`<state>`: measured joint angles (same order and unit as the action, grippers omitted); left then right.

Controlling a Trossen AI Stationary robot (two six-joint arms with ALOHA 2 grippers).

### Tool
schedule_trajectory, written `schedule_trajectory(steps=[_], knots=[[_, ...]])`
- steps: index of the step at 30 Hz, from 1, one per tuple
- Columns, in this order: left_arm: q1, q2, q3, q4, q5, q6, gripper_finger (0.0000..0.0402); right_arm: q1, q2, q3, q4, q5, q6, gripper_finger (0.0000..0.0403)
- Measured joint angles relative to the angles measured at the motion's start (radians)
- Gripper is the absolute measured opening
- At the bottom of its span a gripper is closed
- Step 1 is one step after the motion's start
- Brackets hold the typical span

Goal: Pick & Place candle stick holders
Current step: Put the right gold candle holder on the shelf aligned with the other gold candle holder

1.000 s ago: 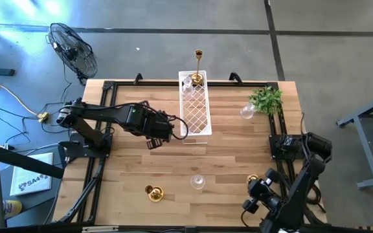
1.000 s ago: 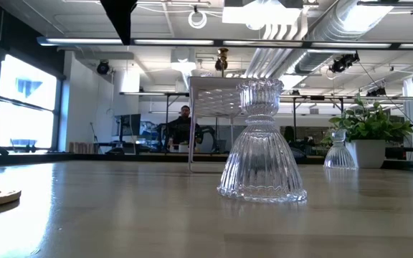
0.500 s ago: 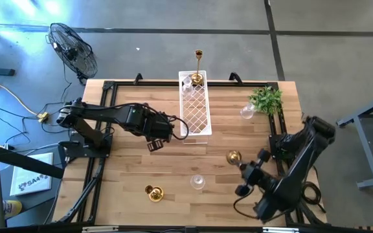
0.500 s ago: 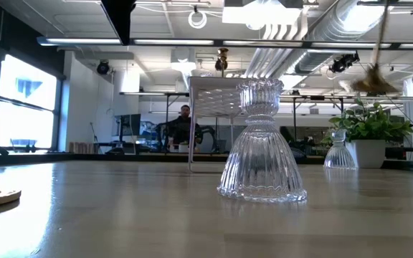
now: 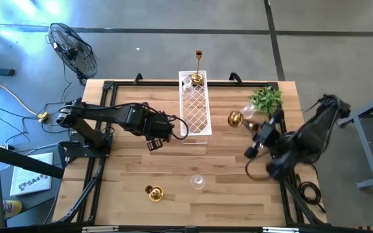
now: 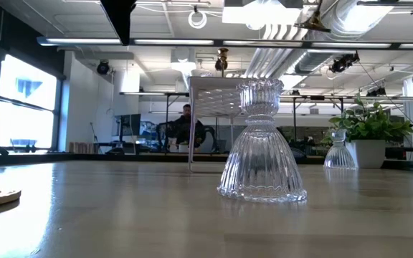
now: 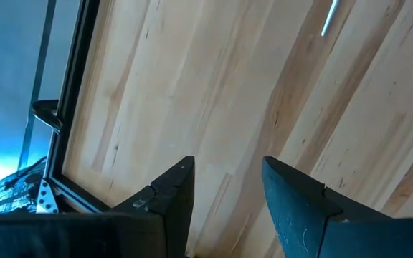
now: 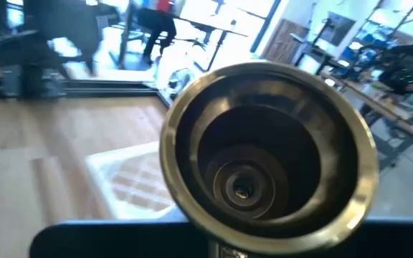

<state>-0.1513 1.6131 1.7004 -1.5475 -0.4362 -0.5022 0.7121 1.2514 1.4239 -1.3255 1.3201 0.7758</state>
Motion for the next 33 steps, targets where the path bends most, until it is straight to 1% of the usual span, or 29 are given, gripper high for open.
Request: schedule_trajectory(steps=[2,6,9,12,14,17,20,22,25,33], knots=[[0.0,0.0,0.0,0.0,-0.001,0.0,0.0156,-0.063,-0.043,0.0,0.095,-0.03,-0.154,0.0015],[0.0,0.0,0.0,0.0,-0.001,0.011,0.0156,-0.222,-0.113,0.0,0.339,-0.207,-0.485,0.0015],[0.0,0.0,0.0,0.0,-0.002,0.025,0.0156,-0.349,-0.142,0.0,0.546,-0.387,-0.708,0.0015],[0.0,0.0,0.0,0.0,-0.003,0.026,0.0156,-0.485,-0.15,0.0,0.711,-0.596,-0.849,0.0015],[0.0,0.0,0.0,0.0,-0.003,0.026,0.0156,-0.579,-0.145,0.0,0.767,-0.718,-0.884,0.0015],[0.0,0.0,0.0,0.0,-0.003,0.026,0.0156,-0.717,-0.12,0.0,0.784,-0.884,-0.885,0.0015],[0.0,0.0,0.0,-0.001,-0.003,0.035,0.0156,-0.83,-0.078,0.0,0.784,-1.024,-0.866,0.0015],[0.0,0.0,0.0,-0.001,-0.003,0.049,0.0156,-0.886,-0.046,0.0,0.792,-1.098,-0.865,0.0015],[0.0,0.0,0.0,-0.001,-0.009,0.057,0.0156,-0.947,0.005,0.0,0.81,-1.182,-0.863,0.0015],[0.0,0.0,0.0,-0.002,-0.051,0.065,0.0156,-1.058,0.123,0.0,0.815,-1.338,-0.836,0.0015]])
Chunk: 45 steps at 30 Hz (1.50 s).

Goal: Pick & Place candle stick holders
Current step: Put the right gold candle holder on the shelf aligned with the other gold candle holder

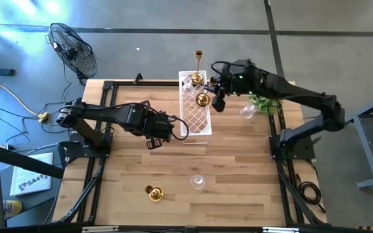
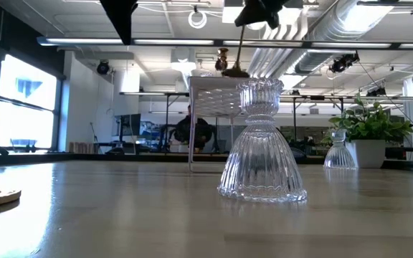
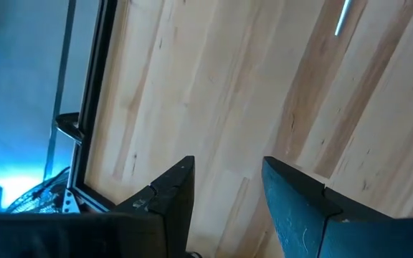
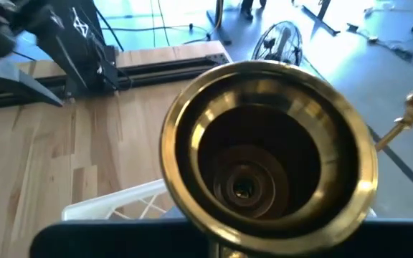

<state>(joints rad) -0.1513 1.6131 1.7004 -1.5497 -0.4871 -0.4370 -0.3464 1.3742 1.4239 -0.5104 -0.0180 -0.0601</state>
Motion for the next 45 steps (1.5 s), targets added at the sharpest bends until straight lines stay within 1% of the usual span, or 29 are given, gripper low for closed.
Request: schedule_trajectory(steps=[7,11,17,20,23,29,45], knots=[[0.0,0.0,0.0,0.007,-0.003,0.013,0.0156,-0.058,0.057,0.0,0.036,-0.056,0.0,0.0015],[0.0,0.0,0.0,0.007,-0.005,0.013,0.0156,-0.082,0.069,0.0,0.027,-0.064,0.0,0.0015],[0.0,0.0,0.0,0.015,-0.006,0.013,0.0156,-0.1,0.085,0.0,0.033,-0.108,0.019,0.0015],[0.0,0.0,0.0,0.02,-0.006,0.013,0.0156,-0.099,0.099,0.0,0.037,-0.114,0.018,0.0015],[0.0,0.001,0.0,0.023,-0.005,0.013,0.0156,-0.101,0.117,0.0,0.048,-0.149,0.029,0.0015],[0.0,0.001,0.0,0.029,-0.005,0.013,0.0156,-0.104,0.127,0.0,0.045,-0.098,0.026,0.0015],[0.0,0.001,0.0,0.032,-0.014,0.013,0.0156,-0.118,0.136,0.0,0.053,-0.104,0.015,0.0015]])
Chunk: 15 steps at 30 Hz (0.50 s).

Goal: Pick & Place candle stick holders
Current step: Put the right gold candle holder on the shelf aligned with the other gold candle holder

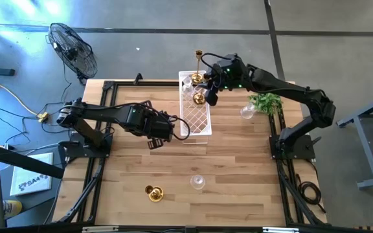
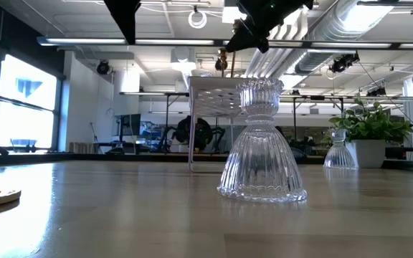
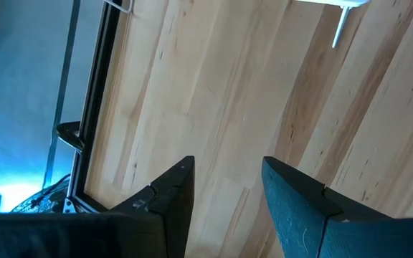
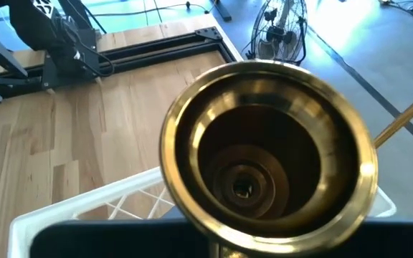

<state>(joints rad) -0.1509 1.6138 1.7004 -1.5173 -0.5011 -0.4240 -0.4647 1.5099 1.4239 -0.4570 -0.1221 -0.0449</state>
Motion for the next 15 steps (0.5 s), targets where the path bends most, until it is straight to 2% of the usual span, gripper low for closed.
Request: schedule_trajectory(steps=[15], knots=[[0.0,0.0,0.0,0.0,-0.003,0.0,0.0156,-0.019,0.041,0.002,0.012,-0.004,-0.012,0.0015]])
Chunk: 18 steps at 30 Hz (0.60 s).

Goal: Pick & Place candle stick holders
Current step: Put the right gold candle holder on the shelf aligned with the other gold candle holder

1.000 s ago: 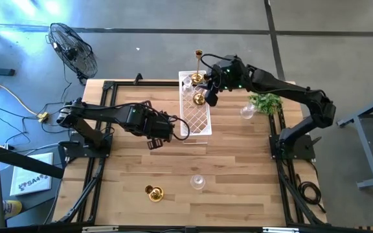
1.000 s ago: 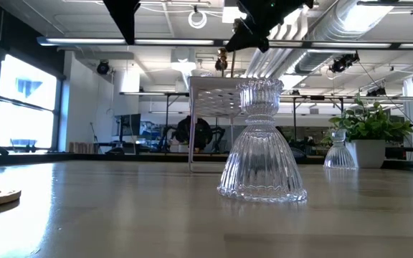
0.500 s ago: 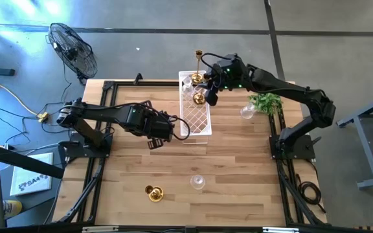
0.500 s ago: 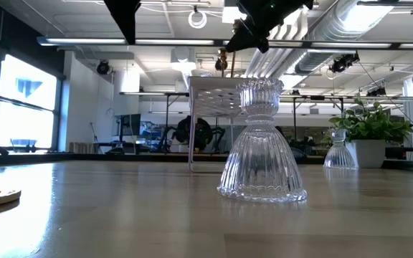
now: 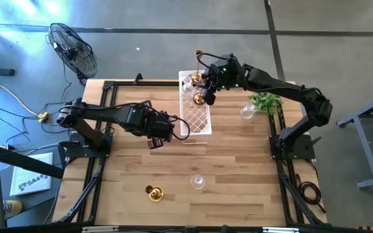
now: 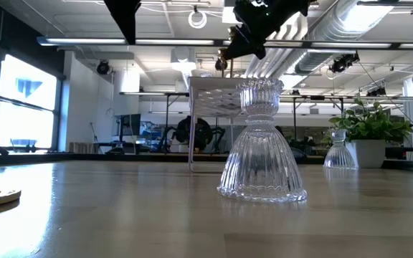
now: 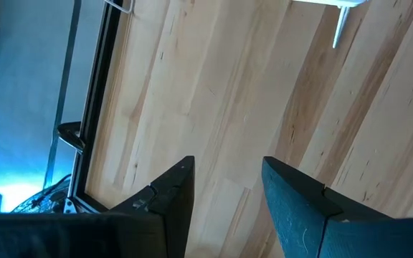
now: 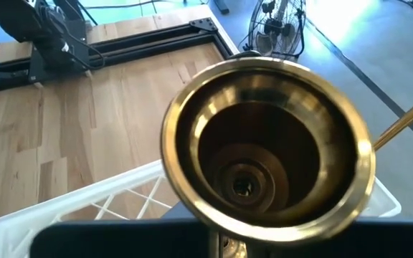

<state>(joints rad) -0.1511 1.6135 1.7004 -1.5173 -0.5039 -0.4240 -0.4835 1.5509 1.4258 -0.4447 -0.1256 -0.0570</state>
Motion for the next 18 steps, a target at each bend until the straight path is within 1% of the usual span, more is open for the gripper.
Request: schedule_trajectory(steps=[12,16,18], knots=[[0.0,0.0,0.0,0.0,-0.001,0.0,0.0156,-0.014,0.0,0.0,-0.004,-0.009,0.005,0.0017],[0.0,0.0,0.0,0.0,-0.001,0.0,0.0156,-0.014,0.0,-0.001,-0.011,-0.011,0.028,0.0044],[0.0,0.0,0.0,0.0,-0.001,0.0,0.0156,-0.014,0.002,-0.002,-0.013,-0.012,0.03,0.0051]])
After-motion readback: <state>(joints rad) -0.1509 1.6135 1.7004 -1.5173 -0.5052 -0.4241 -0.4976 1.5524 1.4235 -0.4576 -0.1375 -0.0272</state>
